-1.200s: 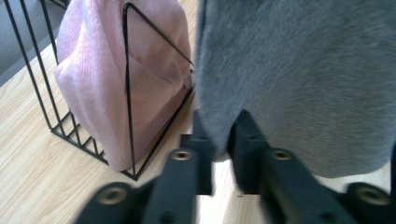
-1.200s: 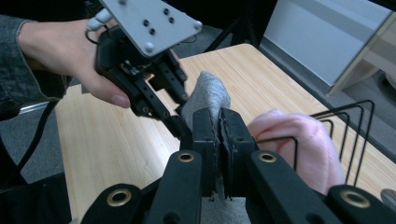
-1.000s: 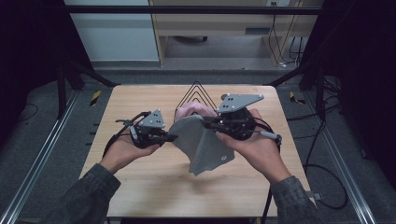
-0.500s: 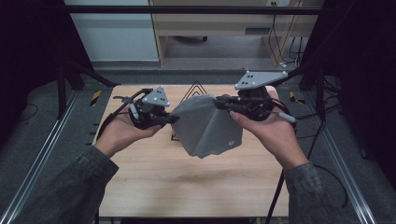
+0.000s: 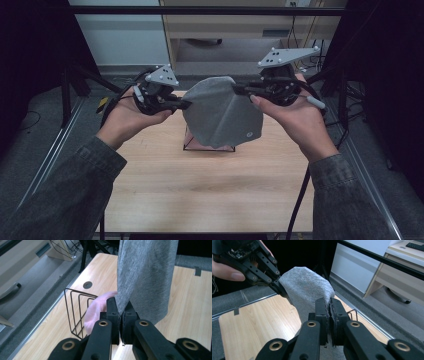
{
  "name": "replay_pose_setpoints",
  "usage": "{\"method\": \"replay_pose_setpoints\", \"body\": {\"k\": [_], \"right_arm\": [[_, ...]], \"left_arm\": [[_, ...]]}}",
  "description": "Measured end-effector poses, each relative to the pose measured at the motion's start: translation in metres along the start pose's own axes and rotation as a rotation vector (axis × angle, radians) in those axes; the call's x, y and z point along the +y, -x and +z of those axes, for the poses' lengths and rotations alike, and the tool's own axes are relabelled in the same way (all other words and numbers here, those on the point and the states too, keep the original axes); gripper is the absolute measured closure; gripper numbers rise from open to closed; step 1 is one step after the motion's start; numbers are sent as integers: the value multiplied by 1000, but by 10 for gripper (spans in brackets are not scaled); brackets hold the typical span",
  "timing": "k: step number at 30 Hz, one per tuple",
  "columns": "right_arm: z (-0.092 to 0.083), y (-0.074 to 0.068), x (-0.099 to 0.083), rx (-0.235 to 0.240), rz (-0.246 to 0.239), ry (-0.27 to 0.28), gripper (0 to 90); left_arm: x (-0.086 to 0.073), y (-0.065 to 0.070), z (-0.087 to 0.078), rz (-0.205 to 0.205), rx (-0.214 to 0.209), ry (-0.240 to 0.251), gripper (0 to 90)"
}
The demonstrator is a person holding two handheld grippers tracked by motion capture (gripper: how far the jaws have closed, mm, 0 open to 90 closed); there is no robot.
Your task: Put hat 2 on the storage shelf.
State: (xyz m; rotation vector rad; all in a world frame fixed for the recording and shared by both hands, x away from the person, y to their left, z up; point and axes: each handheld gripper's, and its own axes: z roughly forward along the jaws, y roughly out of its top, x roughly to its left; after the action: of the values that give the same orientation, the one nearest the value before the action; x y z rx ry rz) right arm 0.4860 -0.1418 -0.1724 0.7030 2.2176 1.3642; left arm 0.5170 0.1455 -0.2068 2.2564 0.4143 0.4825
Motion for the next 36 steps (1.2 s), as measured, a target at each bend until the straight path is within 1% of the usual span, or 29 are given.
{"method": "replay_pose_setpoints", "body": {"k": [3, 7, 8, 10, 12, 13, 15, 18, 19, 22, 23, 25, 27, 30, 32, 36], "right_arm": [[0, 5, 6, -5, 1, -1, 860], [1, 10, 13, -10, 6, 12, 860], [2, 11, 14, -9, 9, 17, 860], [5, 13, 16, -16, 10, 14, 860], [8, 16, 17, -17, 18, 12, 860], [10, 17, 17, -19, 17, 9, 860], [14, 20, 19, -24, 24, 9, 860], [20, 25, 24, -30, 25, 11, 861], [22, 26, 25, -29, 27, 12, 861], [27, 31, 30, -33, 29, 20, 860], [29, 33, 31, -33, 30, 25, 860], [32, 37, 32, -30, 32, 37, 860], [36, 41, 32, -30, 34, 44, 861], [42, 47, 32, -32, 42, 46, 861], [46, 52, 31, -34, 46, 51, 861], [52, 60, 28, -43, 60, 55, 861]], "left_arm": [[5, -3, -1, 3, 11, 0, 874], [11, -9, -4, -3, 32, 7, 874], [12, -11, -4, -11, 37, 11, 874], [13, -15, -4, -22, 42, 12, 874], [13, -16, -4, -21, 57, 9, 874], [14, -17, -4, -14, 63, 1, 874], [15, -20, -6, -21, 77, 7, 874], [19, -27, -7, -23, 94, 0, 874], [20, -31, -7, -29, 104, 8, 874], [21, -40, -7, -47, 115, 36, 874], [20, -42, -7, -58, 117, 47, 874], [21, -45, -7, -54, 122, 50, 874], [21, -49, -5, -59, 123, 58, 874], [22, -54, -1, -64, 126, 55, 874], [23, -57, 2, -63, 140, 61, 875], [23, -62, 7, -62, 147, 68, 875]]}}
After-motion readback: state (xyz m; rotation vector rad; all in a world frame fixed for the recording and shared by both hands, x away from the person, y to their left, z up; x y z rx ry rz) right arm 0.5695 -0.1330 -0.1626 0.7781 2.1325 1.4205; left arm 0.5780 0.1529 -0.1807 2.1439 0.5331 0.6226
